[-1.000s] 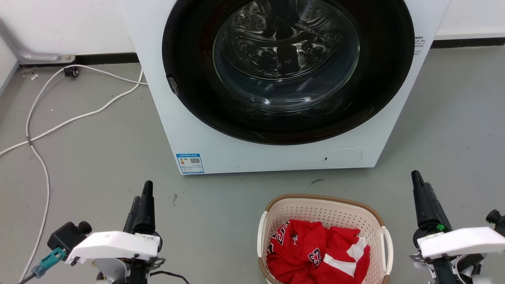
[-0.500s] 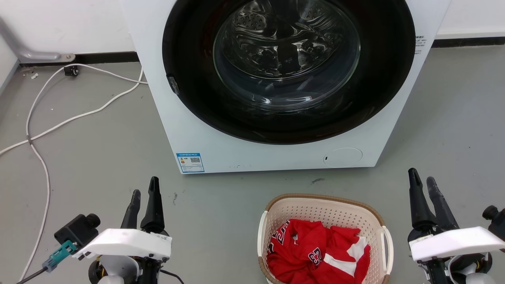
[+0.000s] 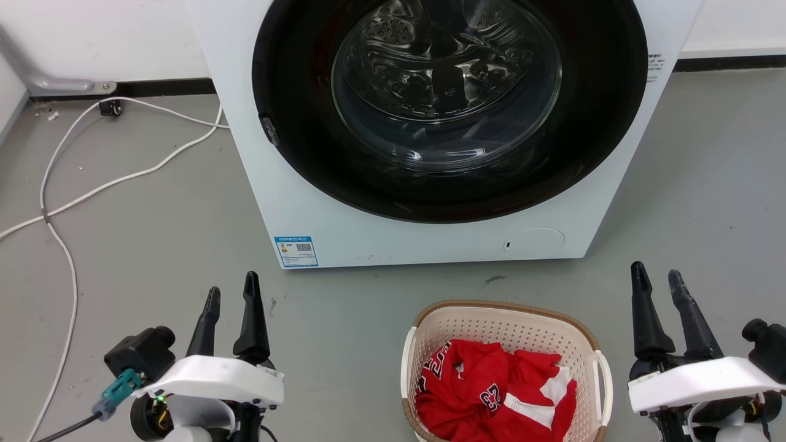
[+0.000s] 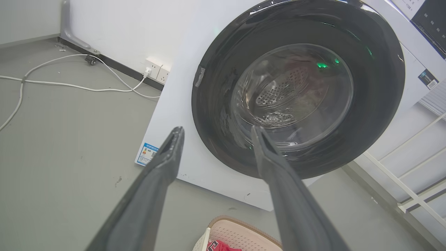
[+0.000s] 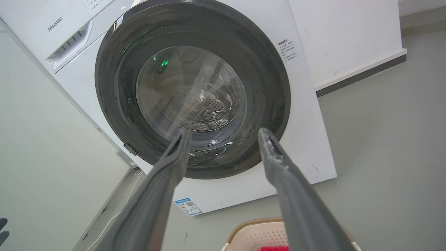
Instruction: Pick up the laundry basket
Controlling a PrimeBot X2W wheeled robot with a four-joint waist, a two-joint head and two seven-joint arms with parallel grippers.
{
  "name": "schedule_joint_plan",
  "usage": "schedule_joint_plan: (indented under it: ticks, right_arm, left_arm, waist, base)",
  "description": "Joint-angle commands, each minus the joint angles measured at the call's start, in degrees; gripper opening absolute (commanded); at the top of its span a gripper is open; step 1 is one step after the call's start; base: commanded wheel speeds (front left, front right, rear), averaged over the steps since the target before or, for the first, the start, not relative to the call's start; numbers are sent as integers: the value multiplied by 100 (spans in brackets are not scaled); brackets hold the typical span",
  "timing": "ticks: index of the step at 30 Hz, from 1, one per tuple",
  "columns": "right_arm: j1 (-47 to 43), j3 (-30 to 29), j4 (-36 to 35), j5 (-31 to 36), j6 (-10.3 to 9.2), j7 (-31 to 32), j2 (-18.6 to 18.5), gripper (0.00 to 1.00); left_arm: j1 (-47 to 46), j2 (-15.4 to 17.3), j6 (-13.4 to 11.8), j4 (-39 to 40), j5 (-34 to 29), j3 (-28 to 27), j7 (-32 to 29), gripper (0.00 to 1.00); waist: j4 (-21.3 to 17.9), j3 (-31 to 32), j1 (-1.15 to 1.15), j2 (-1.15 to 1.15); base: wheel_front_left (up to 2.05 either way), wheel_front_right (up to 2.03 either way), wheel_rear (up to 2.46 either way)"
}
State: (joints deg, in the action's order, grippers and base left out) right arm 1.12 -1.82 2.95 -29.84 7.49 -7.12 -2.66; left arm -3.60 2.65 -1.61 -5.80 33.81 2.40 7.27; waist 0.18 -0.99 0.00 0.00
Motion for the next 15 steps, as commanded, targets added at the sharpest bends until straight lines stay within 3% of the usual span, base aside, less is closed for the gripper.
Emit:
schedule_joint_plan:
  ticks: [1,15]
  right_arm:
    - [6,16,-110,194,0,-73,-23,100]
    - [-54,58,-188,1042,0,-264,-26,100]
  left_arm:
    - [-3,22,-37,85,-206,38,63,100]
    - [35,84,-154,65,-1128,254,253,100]
  waist:
    - [0,-4,0,0]
    - [-3,-8,0,0]
  base:
    - [0,0,0]
    - [0,0,0]
